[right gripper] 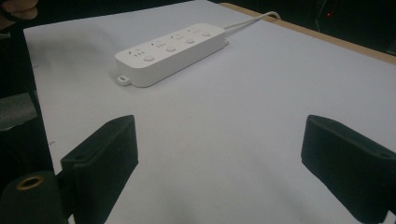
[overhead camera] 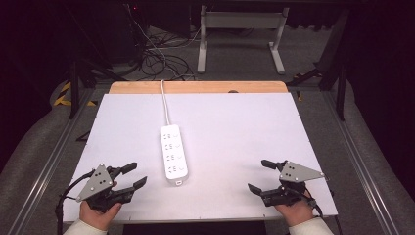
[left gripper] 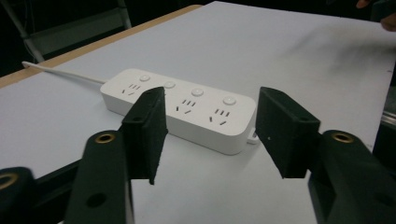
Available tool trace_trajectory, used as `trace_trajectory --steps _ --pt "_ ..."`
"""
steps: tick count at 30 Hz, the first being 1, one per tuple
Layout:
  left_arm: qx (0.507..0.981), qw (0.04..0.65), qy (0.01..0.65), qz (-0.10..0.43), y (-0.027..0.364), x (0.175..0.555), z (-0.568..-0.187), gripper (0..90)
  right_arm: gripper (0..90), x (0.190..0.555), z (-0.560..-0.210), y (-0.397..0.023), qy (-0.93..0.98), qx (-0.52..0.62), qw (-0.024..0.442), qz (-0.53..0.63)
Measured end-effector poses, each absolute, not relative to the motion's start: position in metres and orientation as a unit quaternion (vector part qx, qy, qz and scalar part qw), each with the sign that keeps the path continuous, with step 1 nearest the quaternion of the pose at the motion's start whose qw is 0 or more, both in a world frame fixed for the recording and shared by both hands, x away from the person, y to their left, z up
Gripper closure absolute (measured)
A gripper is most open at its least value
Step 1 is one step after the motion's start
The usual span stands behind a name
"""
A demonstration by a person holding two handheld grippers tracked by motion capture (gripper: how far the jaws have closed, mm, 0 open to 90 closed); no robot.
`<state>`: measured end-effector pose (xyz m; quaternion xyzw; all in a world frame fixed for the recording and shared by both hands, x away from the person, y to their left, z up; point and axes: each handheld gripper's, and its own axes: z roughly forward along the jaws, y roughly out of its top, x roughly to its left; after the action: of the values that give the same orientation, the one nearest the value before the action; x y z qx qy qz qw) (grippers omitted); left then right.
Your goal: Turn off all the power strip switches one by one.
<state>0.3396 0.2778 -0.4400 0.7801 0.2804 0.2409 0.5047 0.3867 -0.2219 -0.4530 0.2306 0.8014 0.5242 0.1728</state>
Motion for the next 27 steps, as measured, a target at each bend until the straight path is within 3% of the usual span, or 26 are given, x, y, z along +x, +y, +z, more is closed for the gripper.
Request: trace_trajectory --steps 2,6,16,27 --pt "0.784 0.489 0.276 0.264 0.276 0.338 -0.438 58.1 11.6 0.387 -0.453 -0.222 0.8 0.23 0.174 0.526" --pt "0.798 0.466 0.283 0.257 0.274 0.34 -0.434 89.7 11.6 0.386 -0.453 -0.223 0.8 0.231 0.175 0.525" --pt "0.806 0.466 0.299 0.209 0.27 0.359 -0.427 90.0 11.7 0.386 -0.453 -0.222 0.8 0.23 0.174 0.526" --pt "0.822 0.463 0.279 0.18 0.234 0.393 -0.418 90.0 11.7 0.386 -0.454 -0.223 0.8 0.233 0.173 0.524"
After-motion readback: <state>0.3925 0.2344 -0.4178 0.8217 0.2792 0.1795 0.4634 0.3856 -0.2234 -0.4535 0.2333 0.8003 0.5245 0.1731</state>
